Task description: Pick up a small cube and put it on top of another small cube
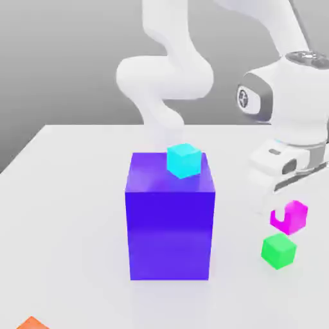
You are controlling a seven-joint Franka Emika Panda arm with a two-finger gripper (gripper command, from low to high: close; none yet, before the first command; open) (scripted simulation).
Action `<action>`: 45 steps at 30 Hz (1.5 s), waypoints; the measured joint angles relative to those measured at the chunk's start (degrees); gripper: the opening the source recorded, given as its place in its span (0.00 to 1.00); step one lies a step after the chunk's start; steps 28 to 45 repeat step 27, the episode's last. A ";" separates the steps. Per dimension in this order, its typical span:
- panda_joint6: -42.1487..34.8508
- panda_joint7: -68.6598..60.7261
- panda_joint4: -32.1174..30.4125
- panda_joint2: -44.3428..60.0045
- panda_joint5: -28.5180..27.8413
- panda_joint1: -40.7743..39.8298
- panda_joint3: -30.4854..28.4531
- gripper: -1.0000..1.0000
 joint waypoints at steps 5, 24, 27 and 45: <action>0.54 -3.69 -1.20 0.34 -3.67 1.40 0.77 0.00; 9.68 12.62 -0.20 13.76 -26.73 3.65 -6.11 0.00; 10.92 14.73 -0.28 15.47 -29.66 5.19 -8.22 1.00; 10.92 14.73 -0.28 15.47 -29.66 5.19 -8.22 1.00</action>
